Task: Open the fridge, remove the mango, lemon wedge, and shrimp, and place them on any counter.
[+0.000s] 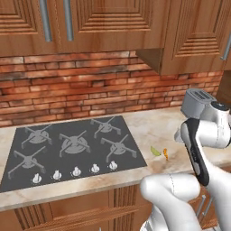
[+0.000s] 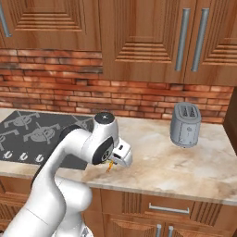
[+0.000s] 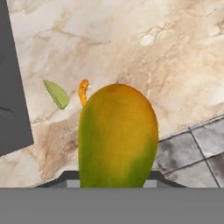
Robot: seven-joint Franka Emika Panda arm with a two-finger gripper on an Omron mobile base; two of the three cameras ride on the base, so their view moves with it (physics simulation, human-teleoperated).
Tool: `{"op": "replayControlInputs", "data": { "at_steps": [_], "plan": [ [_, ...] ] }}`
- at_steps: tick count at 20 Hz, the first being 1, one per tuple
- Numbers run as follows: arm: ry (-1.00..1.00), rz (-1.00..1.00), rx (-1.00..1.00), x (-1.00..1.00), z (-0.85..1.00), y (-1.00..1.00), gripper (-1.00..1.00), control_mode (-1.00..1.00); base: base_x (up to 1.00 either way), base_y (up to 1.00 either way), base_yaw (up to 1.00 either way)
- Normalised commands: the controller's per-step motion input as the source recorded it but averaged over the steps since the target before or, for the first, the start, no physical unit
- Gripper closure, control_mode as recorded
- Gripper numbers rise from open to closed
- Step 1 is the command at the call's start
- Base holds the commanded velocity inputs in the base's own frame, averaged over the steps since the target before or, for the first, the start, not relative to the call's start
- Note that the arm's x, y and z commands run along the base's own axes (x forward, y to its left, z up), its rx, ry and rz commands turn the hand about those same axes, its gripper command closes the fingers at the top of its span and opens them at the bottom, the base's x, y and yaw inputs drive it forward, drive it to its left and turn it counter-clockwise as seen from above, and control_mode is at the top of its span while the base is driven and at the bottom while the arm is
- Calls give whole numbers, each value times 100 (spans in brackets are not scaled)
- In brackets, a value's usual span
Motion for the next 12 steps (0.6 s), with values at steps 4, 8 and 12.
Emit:
{"op": "replayControlInputs", "data": {
  "at_steps": [4, 8, 12],
  "plan": [
    [0, -1, 0, 90, -41, -42, 100, -100, 0, 0, 0],
    [0, 0, 0, 97, -44, -54, 100, -100, 0, 0, 0],
    [0, 0, 0, 57, -46, -21, 100, -100, 0, 0, 0]
  ]
}}
